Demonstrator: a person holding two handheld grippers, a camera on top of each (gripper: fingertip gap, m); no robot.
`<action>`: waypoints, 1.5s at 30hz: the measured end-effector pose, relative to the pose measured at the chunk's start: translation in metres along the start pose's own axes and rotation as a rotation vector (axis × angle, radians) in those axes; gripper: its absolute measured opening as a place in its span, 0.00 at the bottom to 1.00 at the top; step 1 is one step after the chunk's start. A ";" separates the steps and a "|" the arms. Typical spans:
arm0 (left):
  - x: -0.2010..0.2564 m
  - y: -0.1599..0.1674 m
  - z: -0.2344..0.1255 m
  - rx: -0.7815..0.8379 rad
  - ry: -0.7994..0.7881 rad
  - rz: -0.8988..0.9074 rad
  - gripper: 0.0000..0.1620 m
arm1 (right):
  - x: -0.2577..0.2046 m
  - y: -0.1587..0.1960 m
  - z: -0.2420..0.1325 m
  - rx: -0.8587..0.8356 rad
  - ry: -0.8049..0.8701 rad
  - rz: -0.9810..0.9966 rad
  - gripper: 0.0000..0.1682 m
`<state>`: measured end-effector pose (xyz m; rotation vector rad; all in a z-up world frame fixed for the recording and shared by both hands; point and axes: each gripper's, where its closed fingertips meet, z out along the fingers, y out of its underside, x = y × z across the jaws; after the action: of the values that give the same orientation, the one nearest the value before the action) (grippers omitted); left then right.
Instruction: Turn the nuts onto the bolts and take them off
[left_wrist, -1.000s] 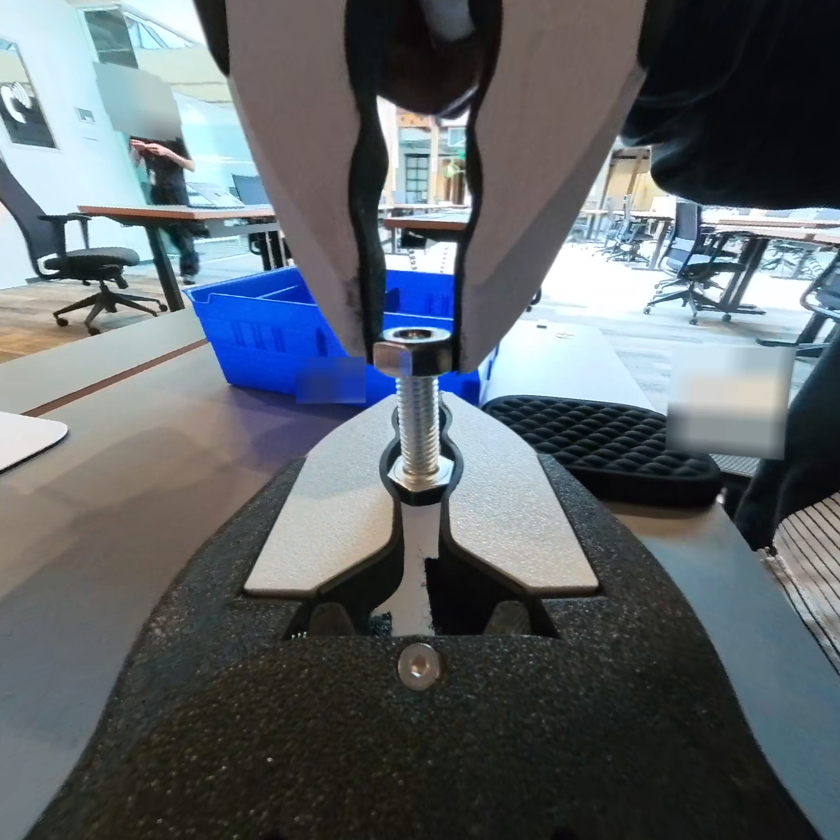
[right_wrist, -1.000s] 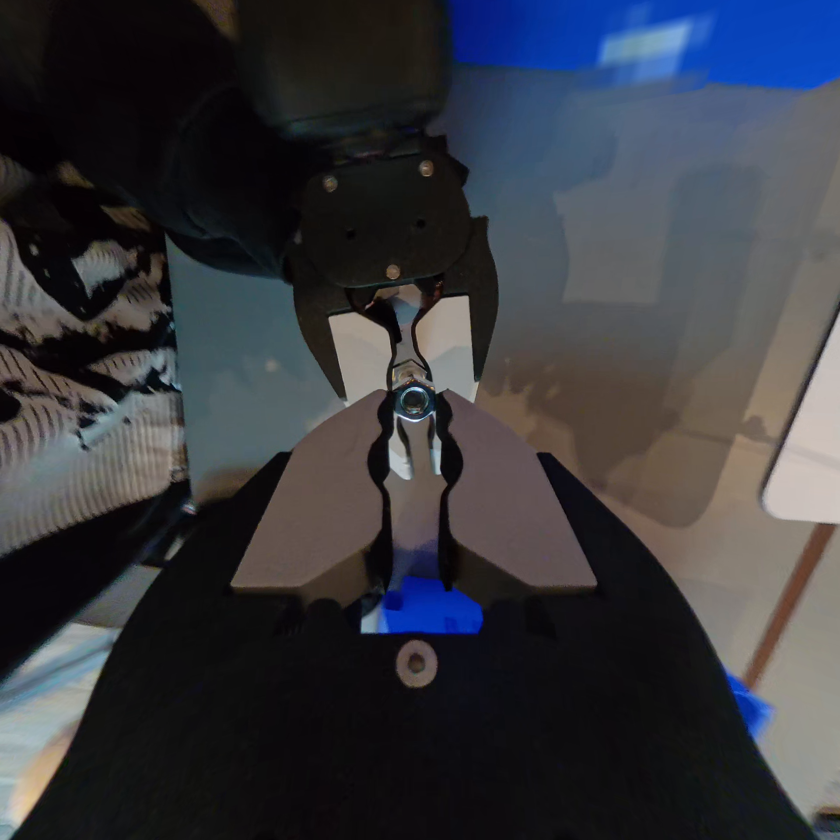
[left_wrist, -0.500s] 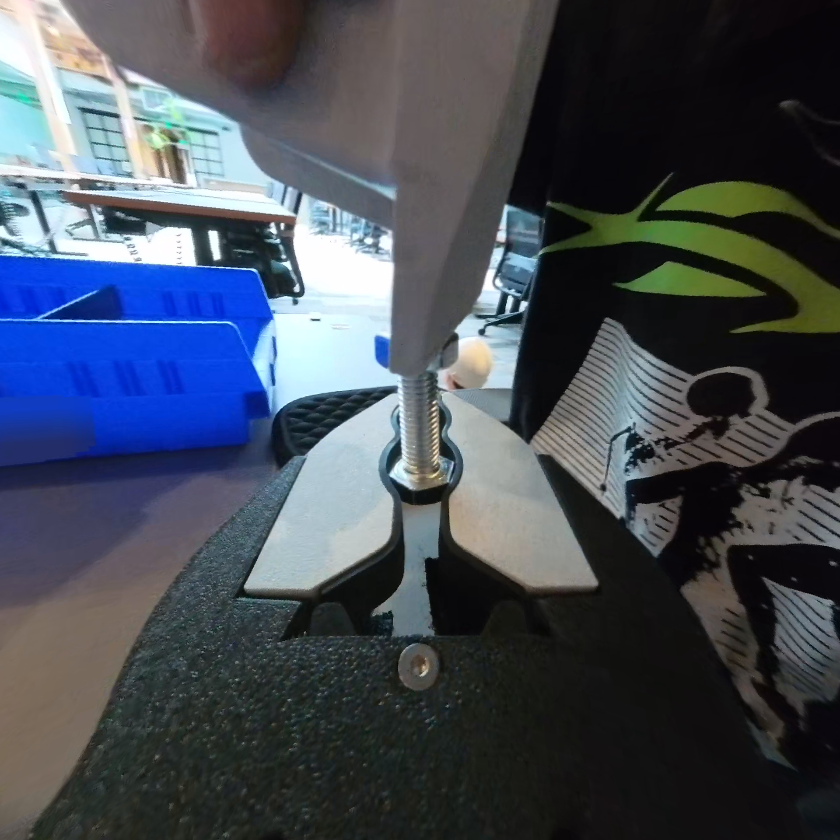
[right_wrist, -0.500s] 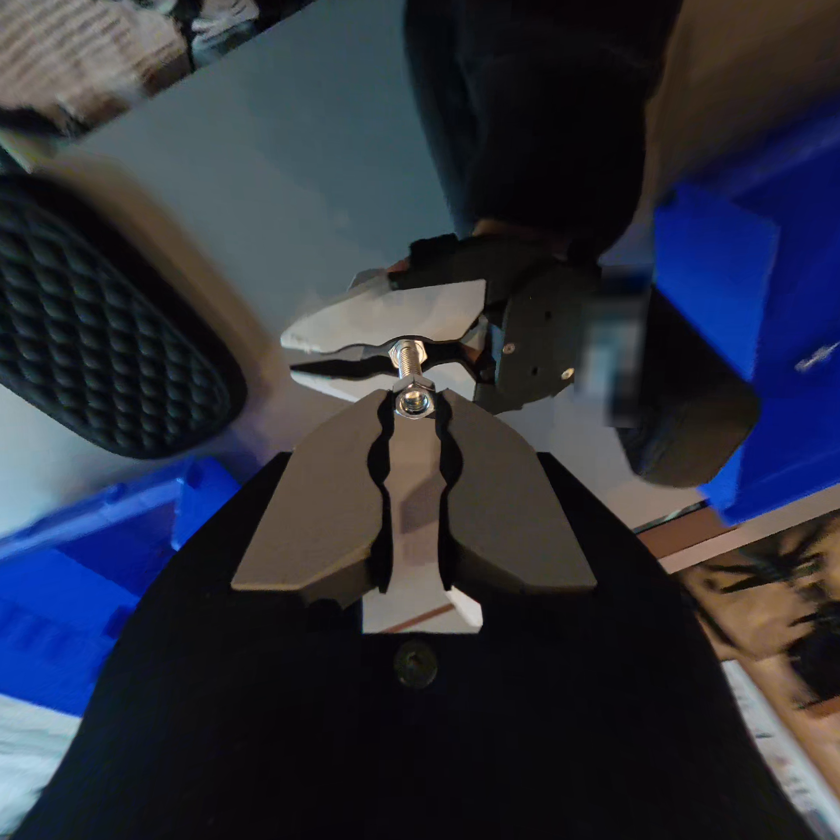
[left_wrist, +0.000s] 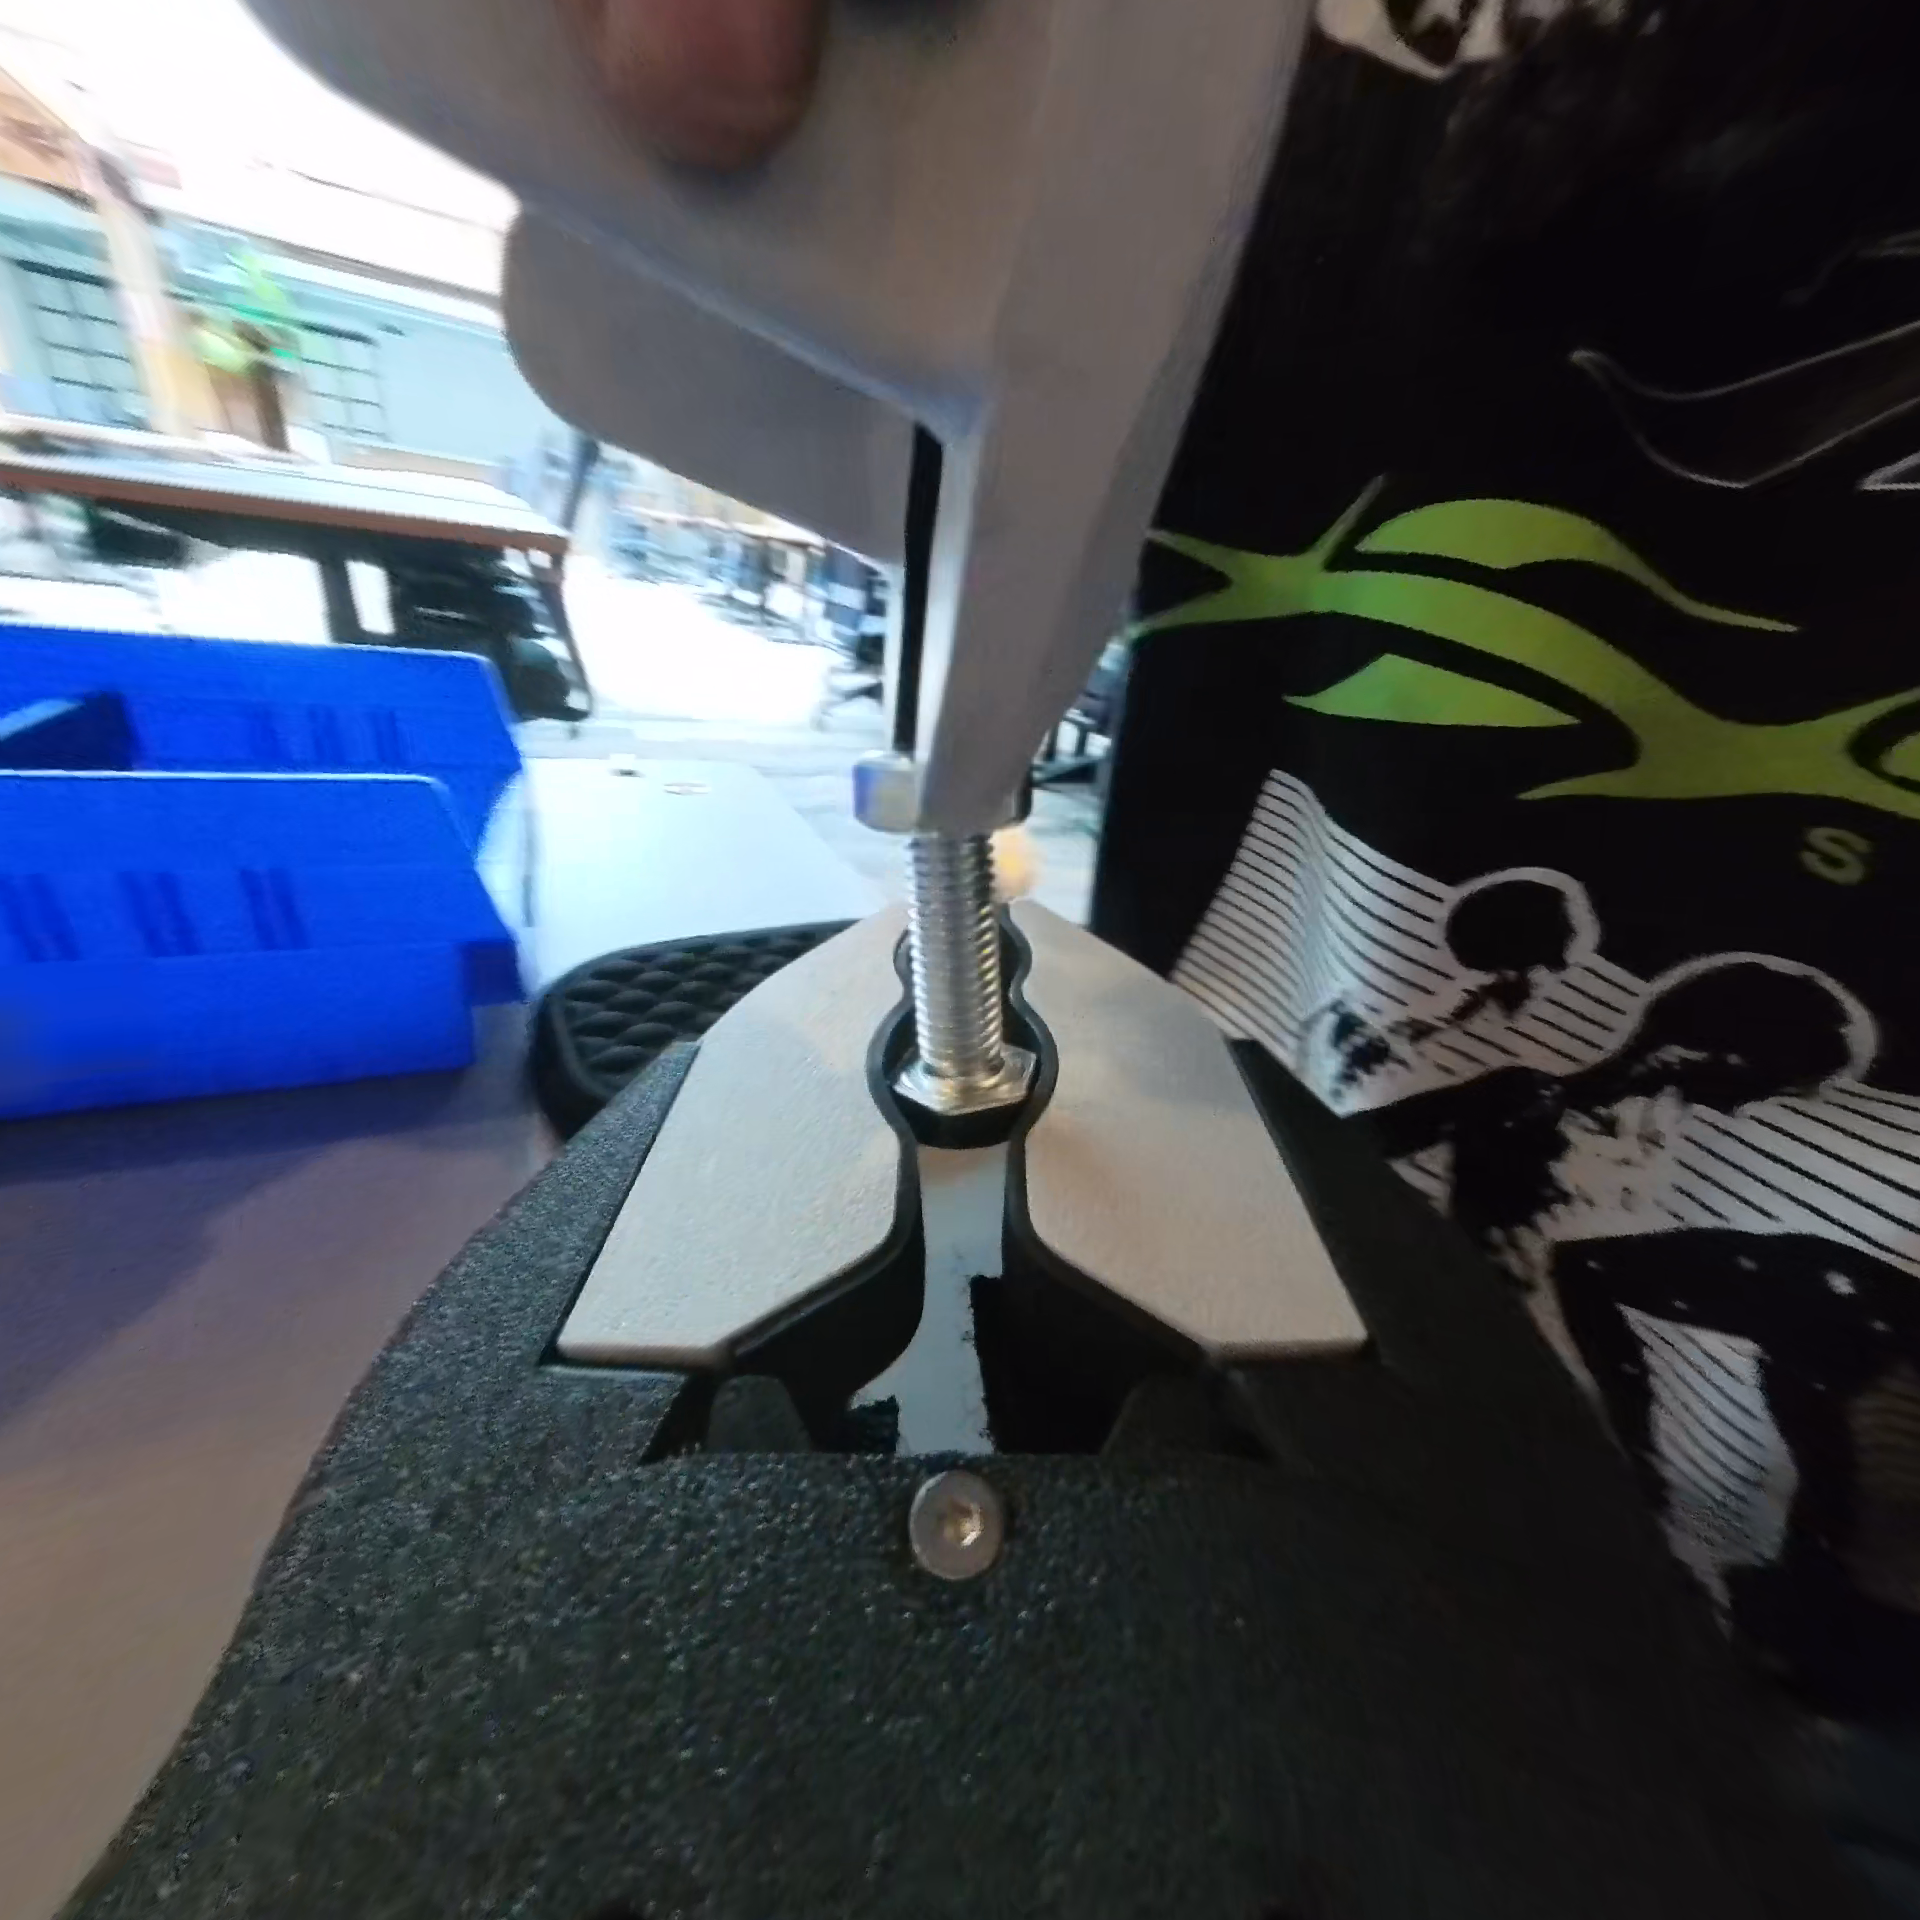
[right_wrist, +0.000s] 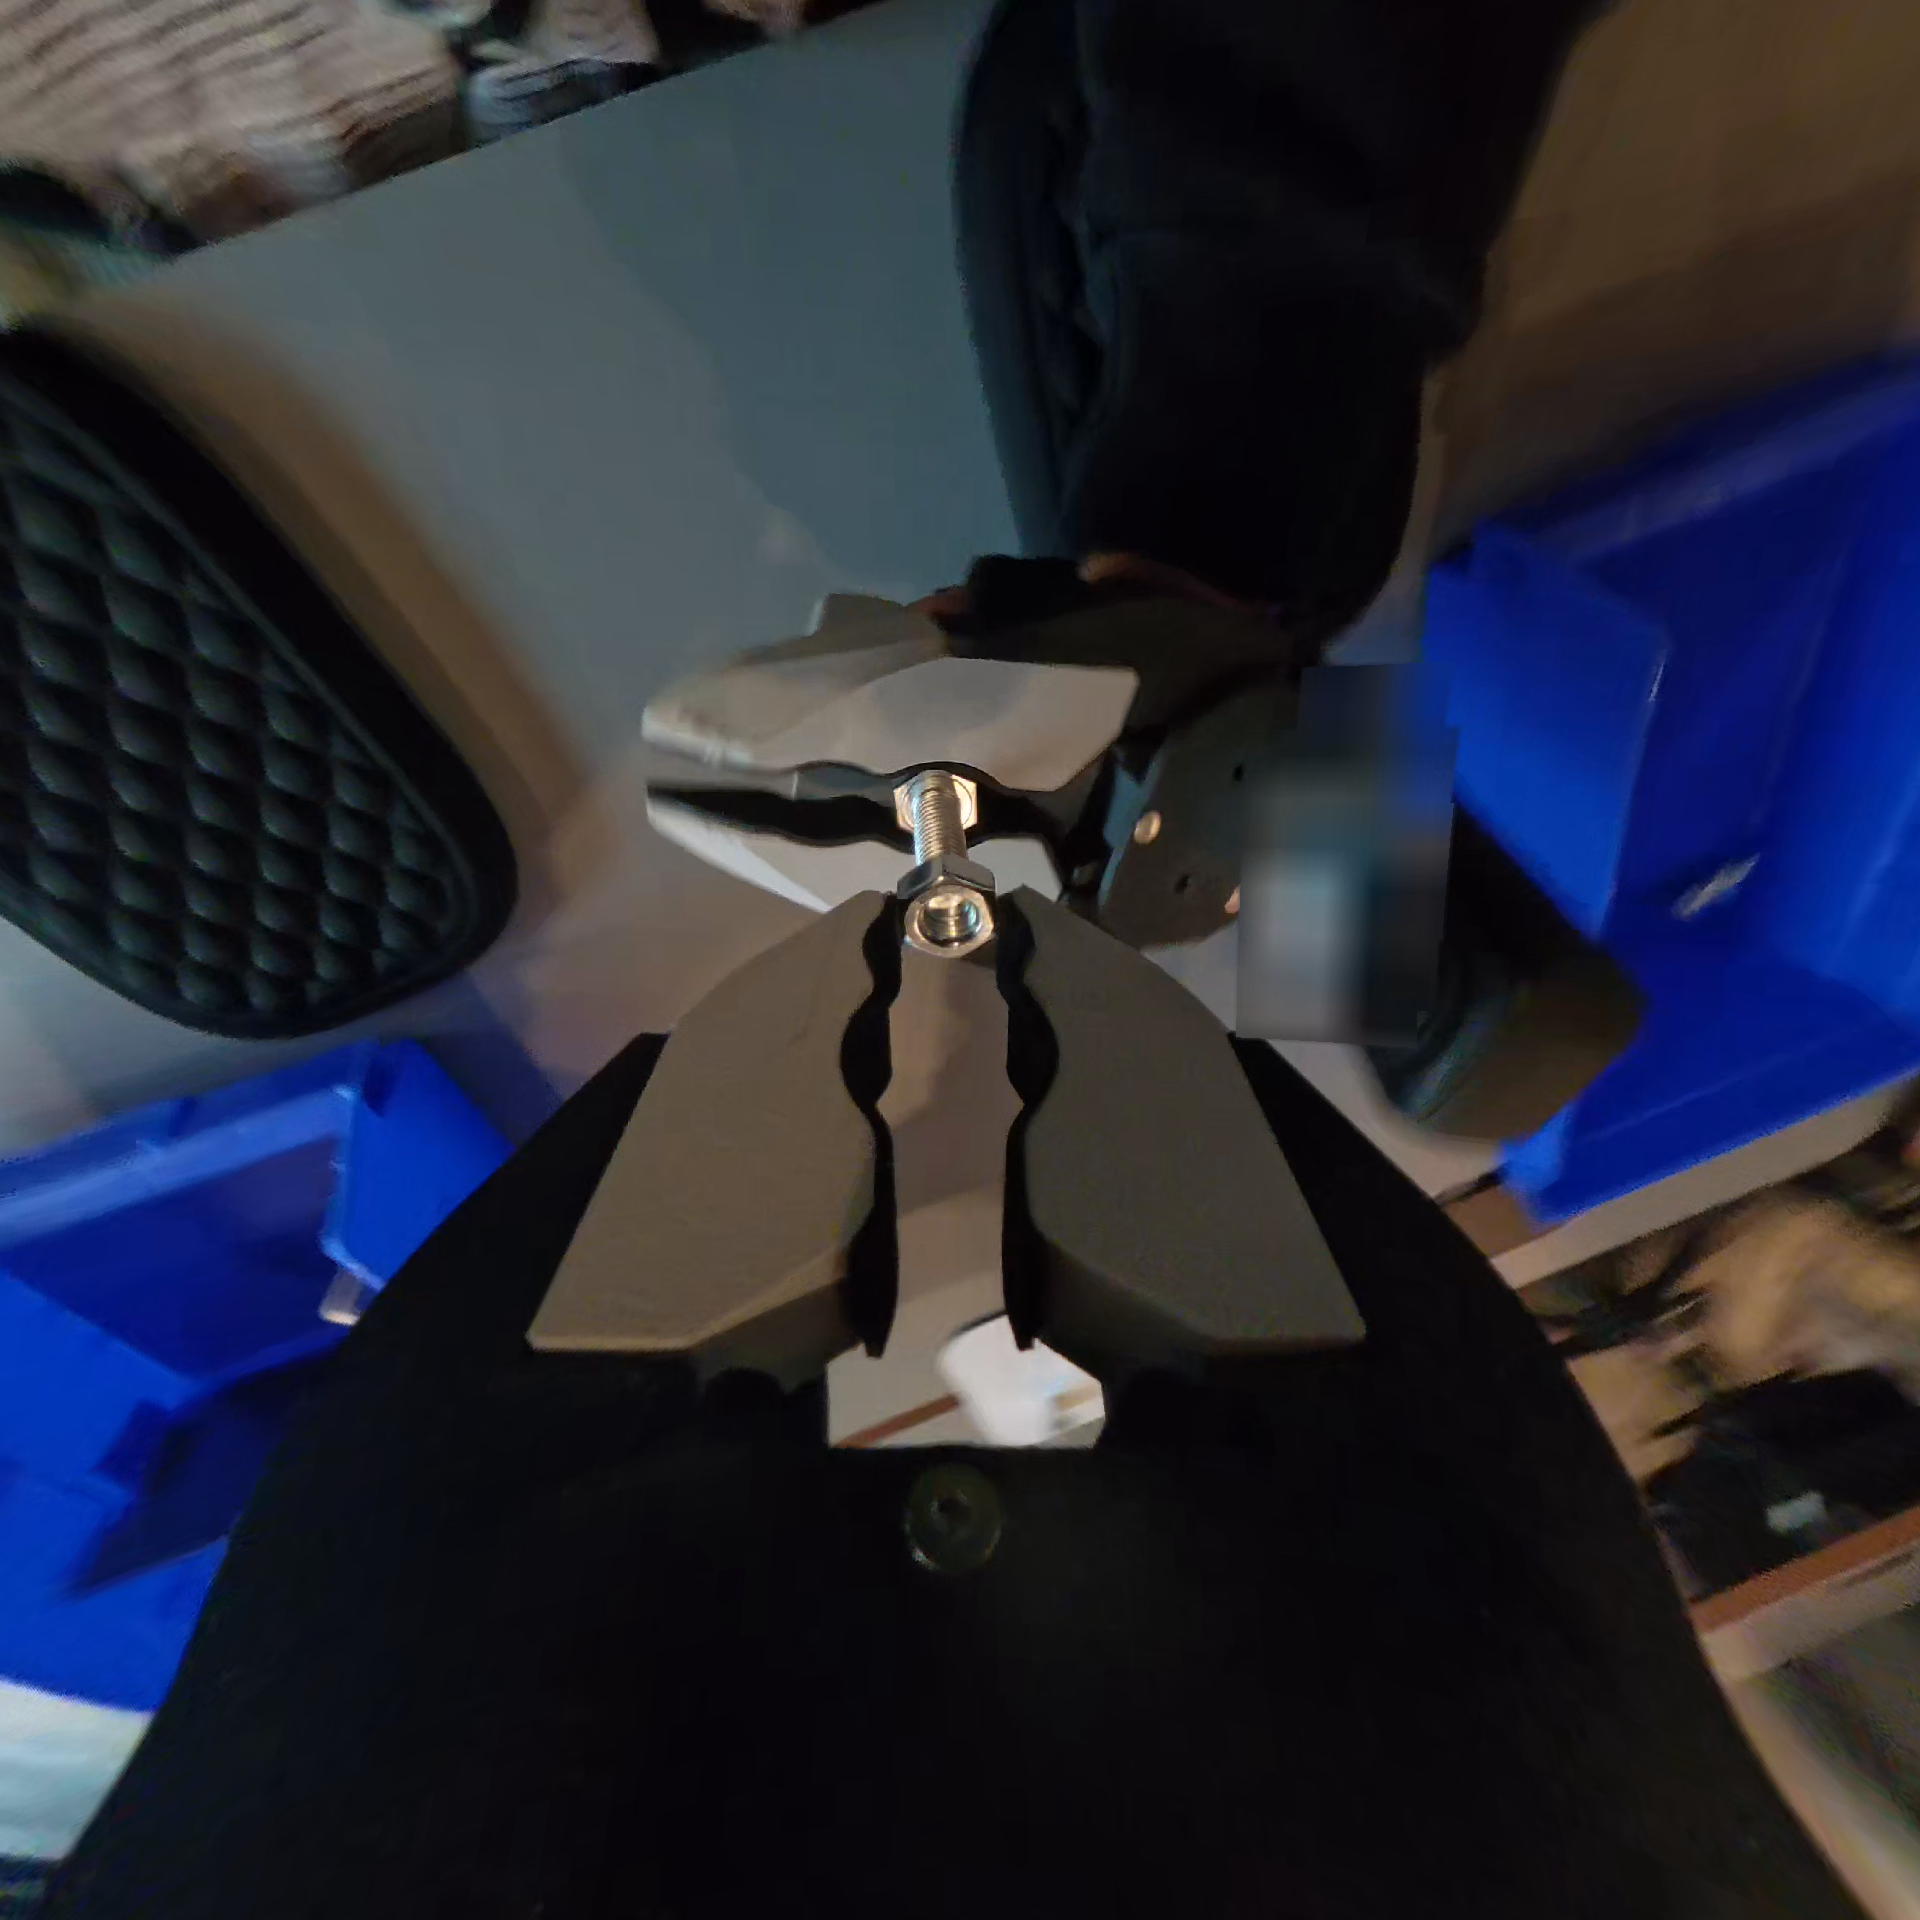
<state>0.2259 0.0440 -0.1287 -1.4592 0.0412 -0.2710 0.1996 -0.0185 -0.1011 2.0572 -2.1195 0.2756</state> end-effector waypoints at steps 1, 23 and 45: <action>-0.007 -0.003 -0.003 0.016 -0.060 0.017 0.07 | 0.004 0.005 -0.001 -0.012 0.012 0.078 0.11; -0.078 -0.015 -0.055 0.019 -0.705 0.166 0.07 | 0.031 0.041 0.011 0.176 -0.018 1.185 0.11; -0.040 -0.010 -0.021 0.034 -0.323 0.092 0.07 | -0.026 0.066 -0.052 -0.036 0.062 0.721 0.10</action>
<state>0.1817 0.0307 -0.1272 -1.4477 -0.1569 0.0403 0.1338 0.0212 -0.0582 1.1664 -2.7112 0.3752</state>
